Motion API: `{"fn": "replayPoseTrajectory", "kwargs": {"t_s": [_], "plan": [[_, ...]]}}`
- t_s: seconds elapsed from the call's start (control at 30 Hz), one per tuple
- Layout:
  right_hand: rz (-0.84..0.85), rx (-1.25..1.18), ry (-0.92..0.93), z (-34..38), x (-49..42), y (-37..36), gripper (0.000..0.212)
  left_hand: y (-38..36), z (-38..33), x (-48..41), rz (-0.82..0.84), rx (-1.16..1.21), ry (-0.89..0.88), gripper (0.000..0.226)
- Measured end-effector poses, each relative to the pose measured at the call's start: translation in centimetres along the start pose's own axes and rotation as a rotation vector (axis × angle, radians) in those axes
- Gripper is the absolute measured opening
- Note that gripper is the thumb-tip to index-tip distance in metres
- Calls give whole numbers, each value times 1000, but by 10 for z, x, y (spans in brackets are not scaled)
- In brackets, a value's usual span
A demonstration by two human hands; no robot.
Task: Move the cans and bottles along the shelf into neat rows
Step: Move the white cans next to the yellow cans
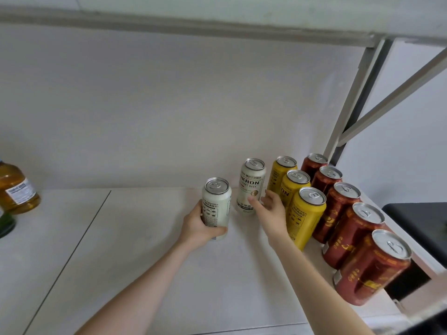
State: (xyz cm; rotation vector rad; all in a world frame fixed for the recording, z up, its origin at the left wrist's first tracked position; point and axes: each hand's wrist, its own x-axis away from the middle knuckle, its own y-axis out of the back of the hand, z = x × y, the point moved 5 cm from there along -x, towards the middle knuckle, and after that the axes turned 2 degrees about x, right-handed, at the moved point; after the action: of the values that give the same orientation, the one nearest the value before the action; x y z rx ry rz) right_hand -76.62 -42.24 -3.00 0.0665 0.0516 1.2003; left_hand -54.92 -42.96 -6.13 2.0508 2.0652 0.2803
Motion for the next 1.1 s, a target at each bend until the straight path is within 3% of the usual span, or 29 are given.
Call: {"fn": "replayPoseTrajectory", "kwargs": {"t_s": [0.1, 0.37, 0.47, 1.1], "plan": [[36, -3, 22, -1, 19, -6, 55, 2, 4, 0, 30, 16, 1, 72], [288, 63, 79, 14, 39, -41, 62, 17, 24, -1, 102, 9, 13, 60], [320, 62, 119, 23, 42, -49, 54, 14, 22, 0, 135, 31, 14, 63], [136, -8, 138, 10, 43, 20, 52, -64, -6, 7, 300, 121, 24, 74]]}}
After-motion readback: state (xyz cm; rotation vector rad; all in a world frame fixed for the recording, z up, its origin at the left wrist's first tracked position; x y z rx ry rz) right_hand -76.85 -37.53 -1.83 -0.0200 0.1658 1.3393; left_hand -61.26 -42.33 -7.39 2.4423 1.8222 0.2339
